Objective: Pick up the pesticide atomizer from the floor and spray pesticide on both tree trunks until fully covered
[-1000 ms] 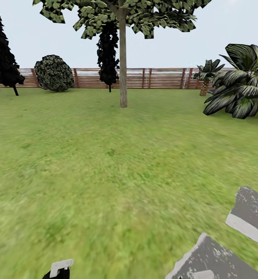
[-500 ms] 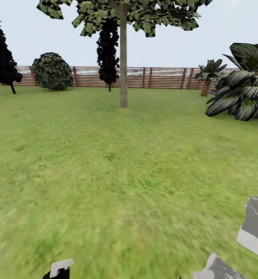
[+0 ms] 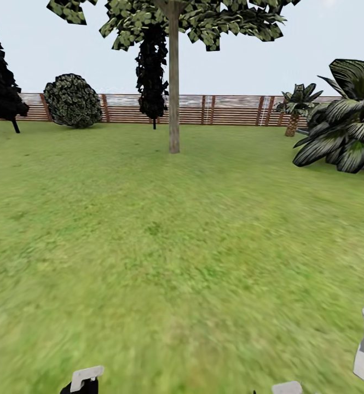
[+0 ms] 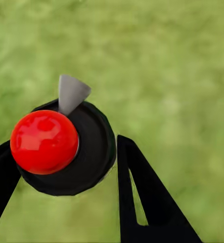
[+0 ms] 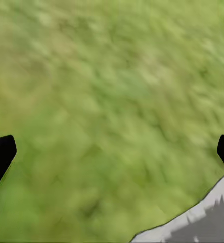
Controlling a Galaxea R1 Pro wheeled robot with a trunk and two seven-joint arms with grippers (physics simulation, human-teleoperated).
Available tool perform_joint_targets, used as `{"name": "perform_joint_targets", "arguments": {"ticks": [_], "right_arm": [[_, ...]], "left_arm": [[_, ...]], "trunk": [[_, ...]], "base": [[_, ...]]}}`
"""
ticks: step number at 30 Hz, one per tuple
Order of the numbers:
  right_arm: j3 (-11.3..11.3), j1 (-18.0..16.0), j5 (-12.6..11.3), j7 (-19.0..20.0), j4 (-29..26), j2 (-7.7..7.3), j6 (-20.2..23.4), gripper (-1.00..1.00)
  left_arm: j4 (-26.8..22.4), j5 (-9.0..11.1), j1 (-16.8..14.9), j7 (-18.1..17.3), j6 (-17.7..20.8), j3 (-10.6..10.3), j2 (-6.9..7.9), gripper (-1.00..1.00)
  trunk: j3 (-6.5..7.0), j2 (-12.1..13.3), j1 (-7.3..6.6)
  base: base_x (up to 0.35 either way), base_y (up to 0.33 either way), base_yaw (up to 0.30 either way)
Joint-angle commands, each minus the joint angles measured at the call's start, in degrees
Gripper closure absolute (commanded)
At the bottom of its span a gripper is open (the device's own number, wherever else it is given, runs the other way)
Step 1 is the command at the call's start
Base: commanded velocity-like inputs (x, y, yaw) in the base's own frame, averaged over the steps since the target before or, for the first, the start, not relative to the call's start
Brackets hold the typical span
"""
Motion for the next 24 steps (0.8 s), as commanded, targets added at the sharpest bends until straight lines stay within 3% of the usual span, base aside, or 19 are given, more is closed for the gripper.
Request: {"name": "perform_joint_targets", "arguments": {"ticks": [1, 24], "right_arm": [[-0.3, 0.0, 0.6, 0.0, 0.0, 0.04, -0.2, -1.0], [-0.3, 0.0, 0.6, 0.0, 0.1, 0.04, -0.2, -1.0]], "left_arm": [[0.0, 0.6, 0.0, -0.1, -0.2, -0.1, 0.01, 1.0], [0.0, 0.6, 0.0, 0.0, -0.2, -0.1, 0.01, 1.0]], "trunk": [[-0.05, 0.0, 0.02], [-0.05, 0.0, 0.02]], "base": [[0.339, 0.0, 0.0], [0.339, 0.0, 0.0]]}}
